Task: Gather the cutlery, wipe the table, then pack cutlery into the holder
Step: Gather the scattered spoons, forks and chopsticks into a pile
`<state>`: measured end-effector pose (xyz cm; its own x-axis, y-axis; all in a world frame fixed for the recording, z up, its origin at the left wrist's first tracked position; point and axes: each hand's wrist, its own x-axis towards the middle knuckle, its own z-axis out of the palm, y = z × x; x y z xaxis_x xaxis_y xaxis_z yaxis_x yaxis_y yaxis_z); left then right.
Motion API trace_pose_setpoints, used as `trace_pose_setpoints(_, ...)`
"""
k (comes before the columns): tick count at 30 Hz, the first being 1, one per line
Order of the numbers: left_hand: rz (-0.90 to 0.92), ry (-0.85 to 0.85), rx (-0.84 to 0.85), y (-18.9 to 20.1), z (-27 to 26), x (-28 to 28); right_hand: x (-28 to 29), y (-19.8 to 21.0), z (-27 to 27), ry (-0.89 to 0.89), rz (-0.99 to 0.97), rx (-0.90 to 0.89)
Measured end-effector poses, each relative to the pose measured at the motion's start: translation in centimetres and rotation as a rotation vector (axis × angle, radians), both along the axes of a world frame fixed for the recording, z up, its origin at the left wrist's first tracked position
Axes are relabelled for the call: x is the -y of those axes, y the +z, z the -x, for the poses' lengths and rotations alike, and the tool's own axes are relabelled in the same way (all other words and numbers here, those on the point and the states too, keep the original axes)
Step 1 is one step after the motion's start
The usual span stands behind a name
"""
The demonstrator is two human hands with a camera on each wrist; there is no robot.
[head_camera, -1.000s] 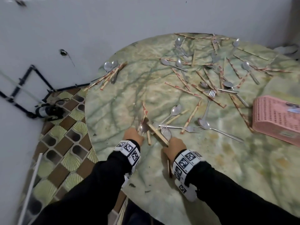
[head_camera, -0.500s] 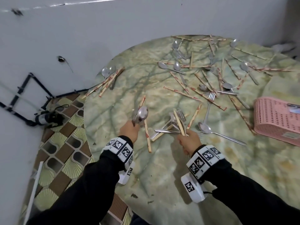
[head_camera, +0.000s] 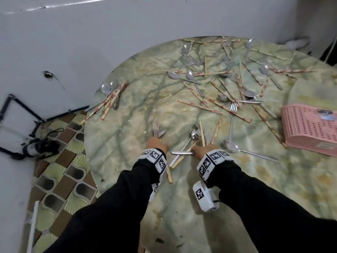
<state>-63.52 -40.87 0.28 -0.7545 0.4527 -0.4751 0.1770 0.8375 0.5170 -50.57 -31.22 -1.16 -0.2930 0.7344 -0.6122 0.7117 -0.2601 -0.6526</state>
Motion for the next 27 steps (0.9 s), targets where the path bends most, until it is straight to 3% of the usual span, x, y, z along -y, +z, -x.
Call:
trace_pose_setpoints(9,0.066,-0.063,-0.069,-0.5,1.0,-0.1,-0.1,1.5,-0.3,0.290,-0.189,0.322)
trace_pose_setpoints(19,-0.015,-0.135,0.011,-0.5,0.8,0.0,1.5,1.9,-0.6,0.326,-0.317,0.408)
trace_pose_setpoints(27,-0.120,-0.195,0.037,-0.3,-0.9,-1.1,1.5,1.6,-1.6,0.047,-0.219,0.205)
